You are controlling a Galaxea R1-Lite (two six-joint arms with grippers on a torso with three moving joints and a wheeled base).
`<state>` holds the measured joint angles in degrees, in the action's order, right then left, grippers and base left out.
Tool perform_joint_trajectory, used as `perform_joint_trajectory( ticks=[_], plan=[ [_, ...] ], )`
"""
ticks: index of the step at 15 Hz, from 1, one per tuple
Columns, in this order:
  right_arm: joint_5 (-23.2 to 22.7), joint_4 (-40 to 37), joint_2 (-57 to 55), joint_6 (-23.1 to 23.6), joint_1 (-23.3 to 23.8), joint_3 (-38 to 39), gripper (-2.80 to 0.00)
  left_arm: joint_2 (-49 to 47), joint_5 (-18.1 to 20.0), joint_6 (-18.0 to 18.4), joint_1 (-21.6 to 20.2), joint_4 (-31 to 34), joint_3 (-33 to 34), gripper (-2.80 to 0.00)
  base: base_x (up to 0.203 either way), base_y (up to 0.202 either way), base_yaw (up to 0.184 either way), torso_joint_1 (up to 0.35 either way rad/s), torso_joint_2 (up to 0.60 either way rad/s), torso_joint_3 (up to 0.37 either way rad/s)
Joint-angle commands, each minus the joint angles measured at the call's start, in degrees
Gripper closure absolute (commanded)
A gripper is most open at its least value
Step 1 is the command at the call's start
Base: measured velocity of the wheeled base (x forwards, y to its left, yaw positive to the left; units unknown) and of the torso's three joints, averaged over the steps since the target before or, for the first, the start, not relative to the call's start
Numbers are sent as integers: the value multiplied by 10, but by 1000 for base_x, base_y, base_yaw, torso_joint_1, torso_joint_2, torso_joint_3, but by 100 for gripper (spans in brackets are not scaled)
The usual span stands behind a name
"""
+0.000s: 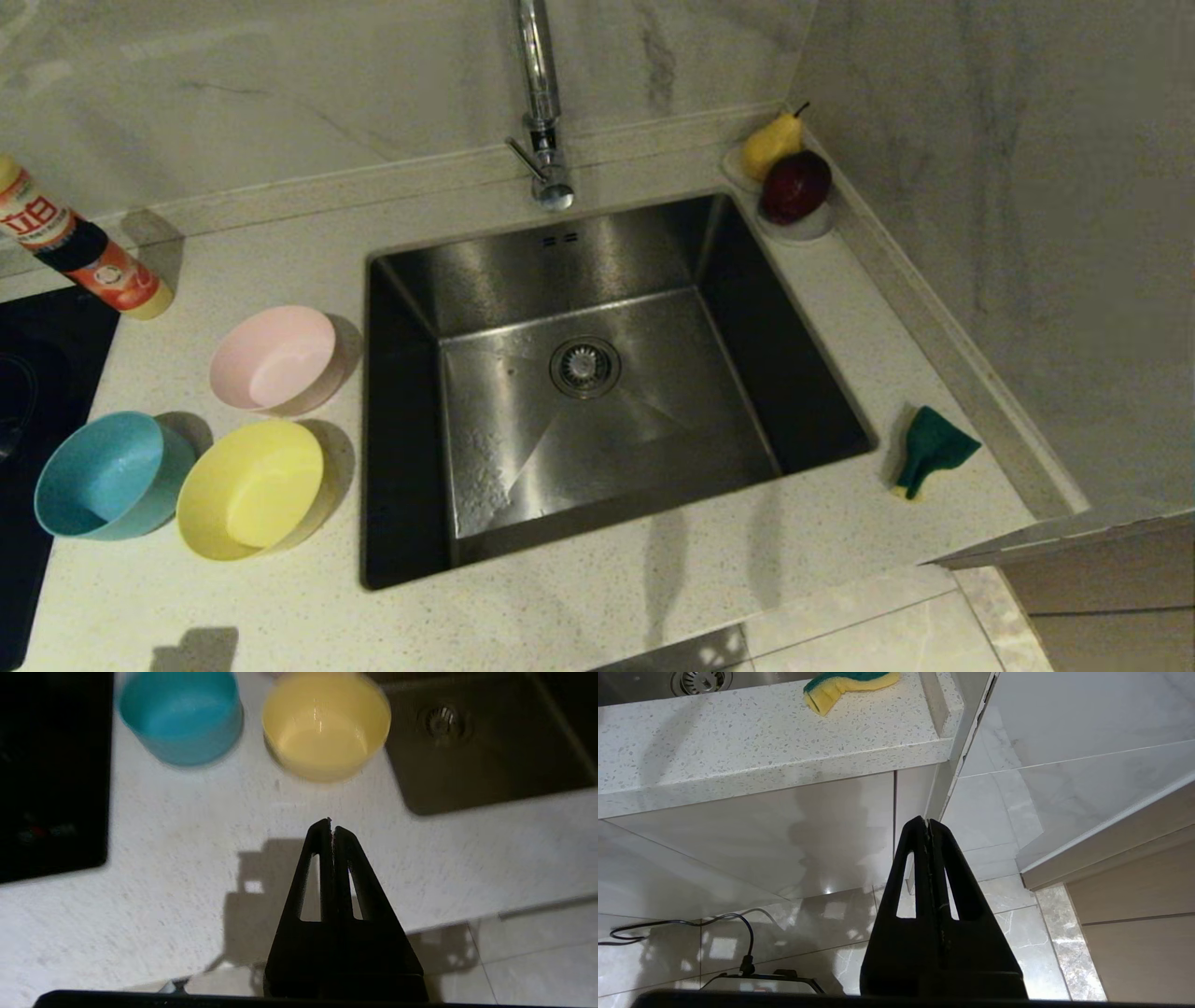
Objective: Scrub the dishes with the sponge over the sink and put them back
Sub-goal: Grab the dish soap
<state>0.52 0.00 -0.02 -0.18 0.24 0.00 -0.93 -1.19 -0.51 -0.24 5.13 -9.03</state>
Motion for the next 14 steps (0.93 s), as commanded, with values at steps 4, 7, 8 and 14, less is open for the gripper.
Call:
perform_joint_trajectory(
  ticks=[4, 7, 8, 14],
  plan=[
    [0, 0, -1, 0, 0, 0, 0, -133, -56, -26, -1, 18, -139, 0, 0, 0, 0, 0, 0, 0],
    [0, 0, 0, 0, 0, 0, 0, -297, -109, -65, -1, 10, -243, 0, 0, 0, 0, 0, 0, 0],
    [0, 0, -1, 0, 0, 0, 0, -351, -125, -76, -1, 2, -275, 0, 0, 0, 0, 0, 0, 0],
    [0, 0, -1, 0, 0, 0, 0, -654, -213, -105, -3, -137, -417, 0, 0, 0, 0, 0, 0, 0]
  ],
)
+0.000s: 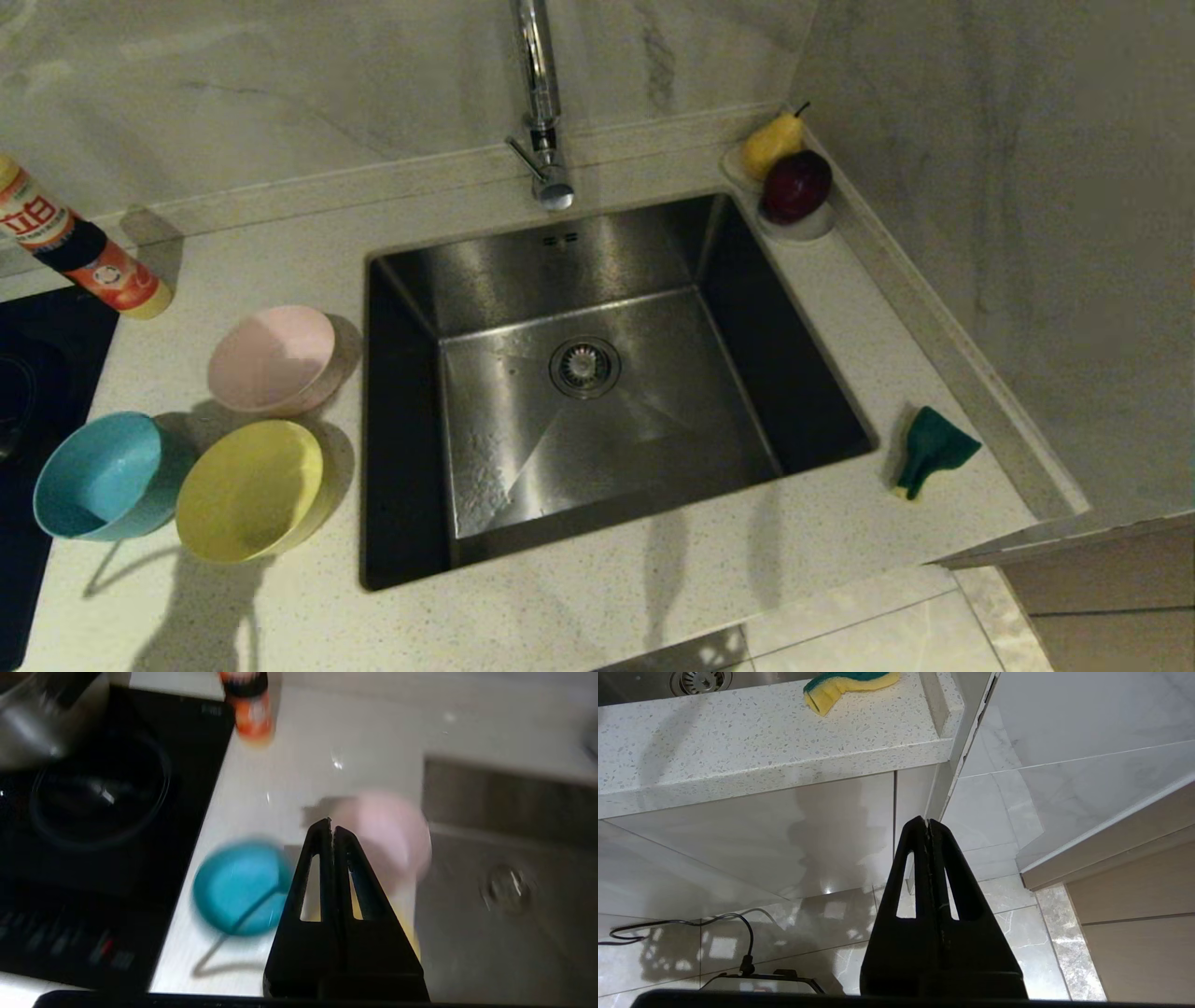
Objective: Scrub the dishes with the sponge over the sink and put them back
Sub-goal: Grab the dish soap
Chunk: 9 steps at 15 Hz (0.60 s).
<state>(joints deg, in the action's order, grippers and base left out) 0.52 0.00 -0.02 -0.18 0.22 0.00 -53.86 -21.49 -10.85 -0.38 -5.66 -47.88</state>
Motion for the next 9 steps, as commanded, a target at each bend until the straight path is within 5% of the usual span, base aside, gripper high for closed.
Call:
perform_joint_trajectory(
  ticks=[1, 5, 9],
  plan=[
    [0, 0, 0, 0, 0, 0, 0, -172, -23, -4, -5, -60, -44, 0, 0, 0, 0, 0, 0, 0],
    [0, 0, -1, 0, 0, 0, 0, -311, -58, -6, -27, -201, -82, 0, 0, 0, 0, 0, 0, 0],
    [0, 0, -1, 0, 0, 0, 0, -390, -61, -7, -53, -250, -121, 0, 0, 0, 0, 0, 0, 0]
  ],
)
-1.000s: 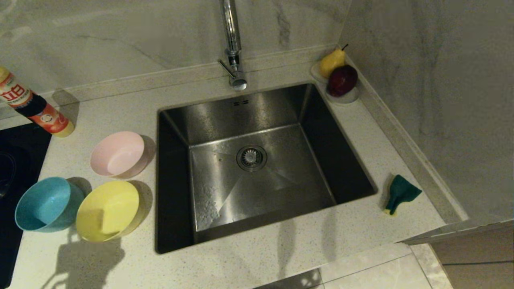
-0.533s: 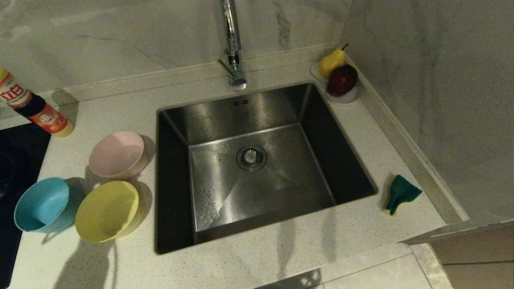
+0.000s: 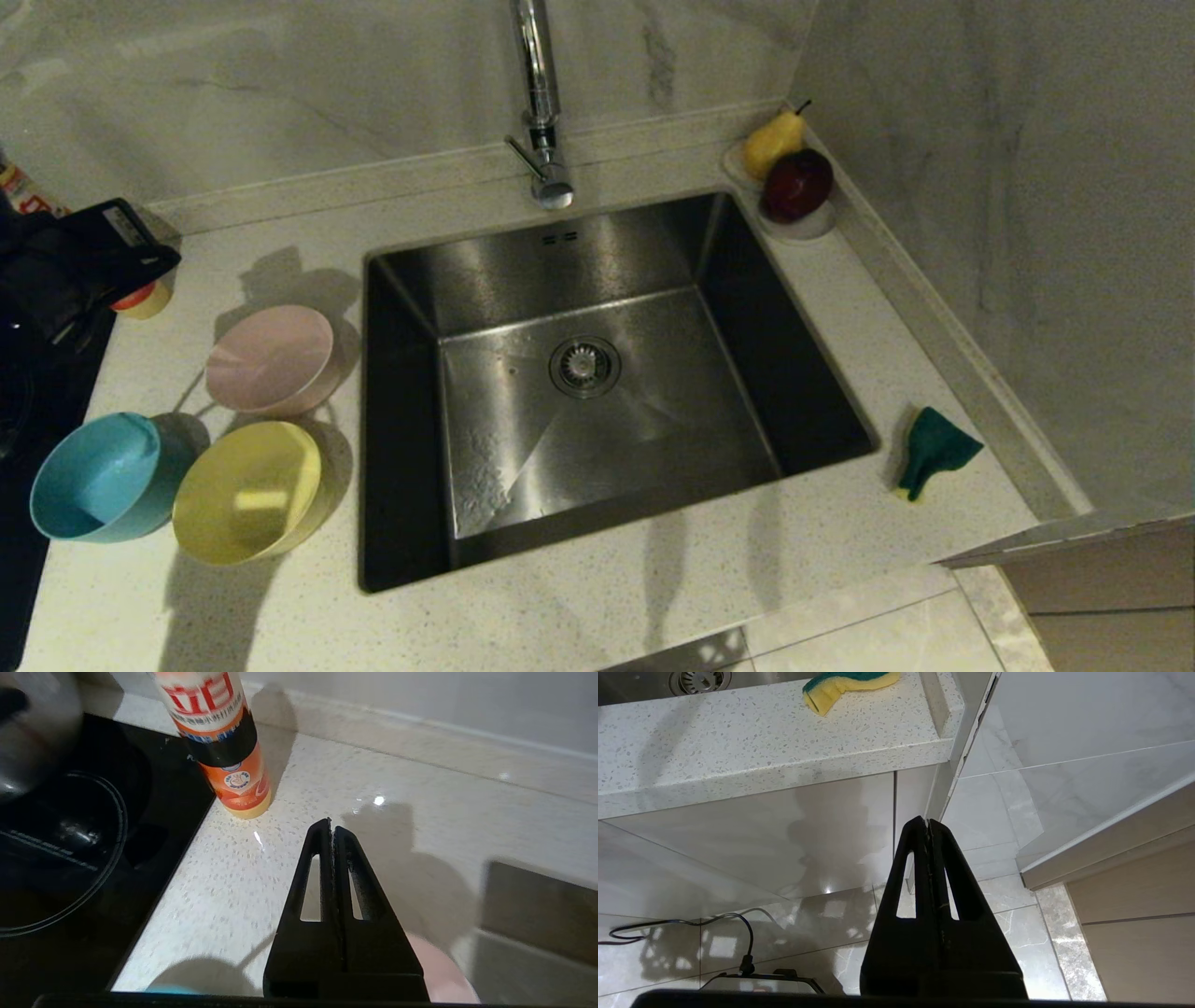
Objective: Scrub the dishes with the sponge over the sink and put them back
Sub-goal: Grab the dish soap
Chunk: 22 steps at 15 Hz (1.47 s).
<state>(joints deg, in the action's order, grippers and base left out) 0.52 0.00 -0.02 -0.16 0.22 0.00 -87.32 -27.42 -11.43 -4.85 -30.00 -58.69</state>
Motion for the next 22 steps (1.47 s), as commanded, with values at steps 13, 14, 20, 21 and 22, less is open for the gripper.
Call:
perform_joint_trajectory(
  ticks=[13, 14, 20, 21, 22],
  plan=[
    [0, 0, -1, 0, 0, 0, 0, -185, 15, -2, -94, -184, -40, -280, 0, 0, 0, 0, 0, 0],
    [0, 0, -1, 0, 0, 0, 0, -200, 16, -3, -102, -199, -44, -280, 0, 0, 0, 0, 0, 0],
    [0, 0, -1, 0, 0, 0, 0, -249, 26, -4, -118, -236, -94, -280, 0, 0, 0, 0, 0, 0],
    [0, 0, -1, 0, 0, 0, 0, -264, 24, -5, -118, -239, -110, -280, 0, 0, 0, 0, 0, 0],
    [0, 0, -1, 0, 0, 0, 0, -272, 25, -5, -119, -240, -118, -280, 0, 0, 0, 0, 0, 0]
  ],
)
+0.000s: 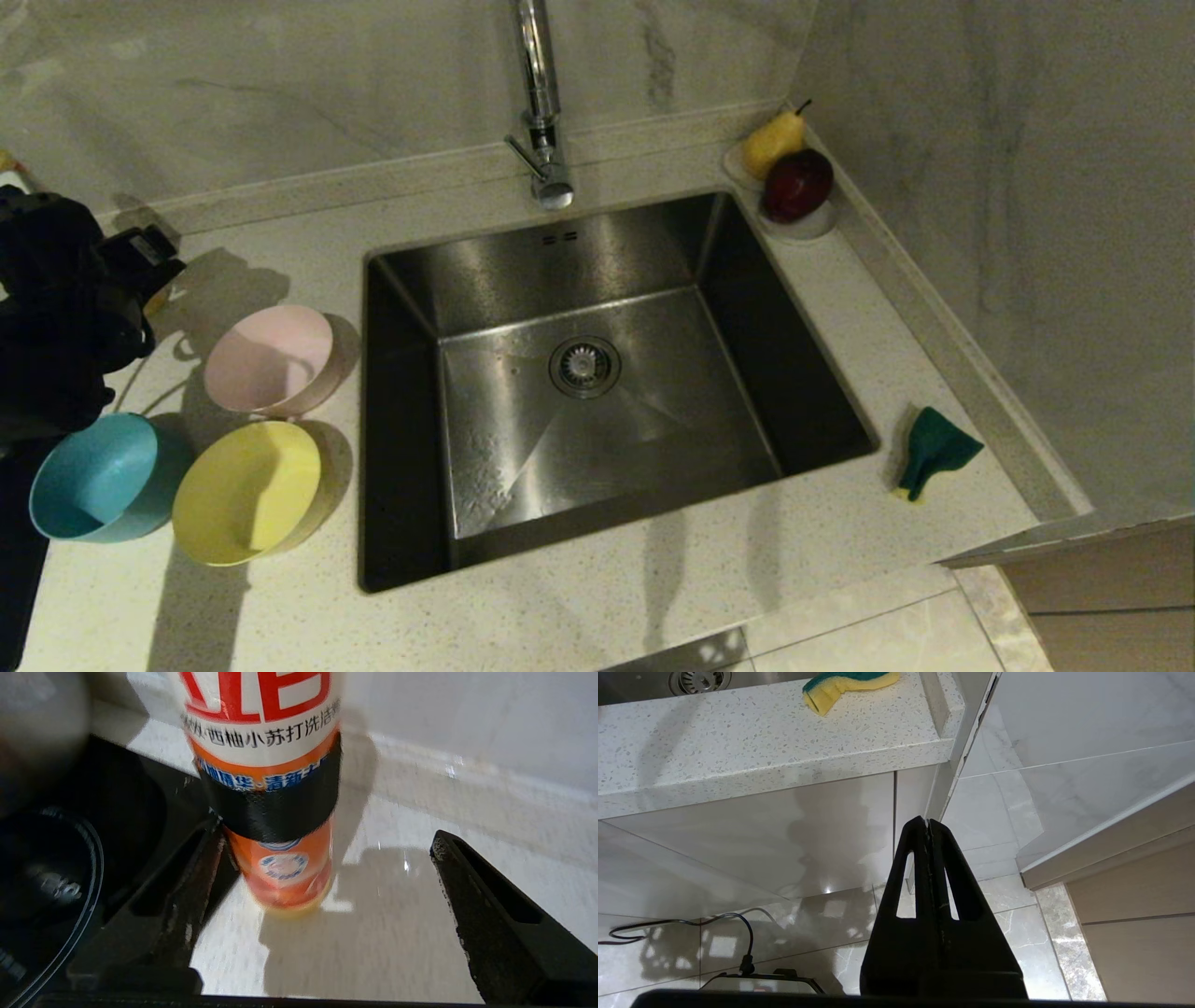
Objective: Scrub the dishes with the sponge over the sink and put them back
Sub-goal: Grab the dish soap
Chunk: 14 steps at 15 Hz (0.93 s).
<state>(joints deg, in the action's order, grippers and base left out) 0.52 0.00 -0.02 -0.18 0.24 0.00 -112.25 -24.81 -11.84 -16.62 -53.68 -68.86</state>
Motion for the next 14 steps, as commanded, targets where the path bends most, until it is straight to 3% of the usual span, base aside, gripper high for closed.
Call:
perform_joint_trajectory(
  ticks=[1, 4, 14],
  plan=[
    [0, 0, -1, 0, -1, 1, 0, -37, 0, 0, -3, -5, -32, -280, 0, 0, 0, 0, 0, 0],
    [0, 0, -1, 0, 0, 0, 0, -67, 1, 1, -6, -6, -77, -280, 0, 0, 0, 0, 0, 0],
    [0, 0, -1, 0, 0, 0, 0, -71, 18, 2, -38, -32, -71, -280, 0, 0, 0, 0, 0, 0]
  ],
)
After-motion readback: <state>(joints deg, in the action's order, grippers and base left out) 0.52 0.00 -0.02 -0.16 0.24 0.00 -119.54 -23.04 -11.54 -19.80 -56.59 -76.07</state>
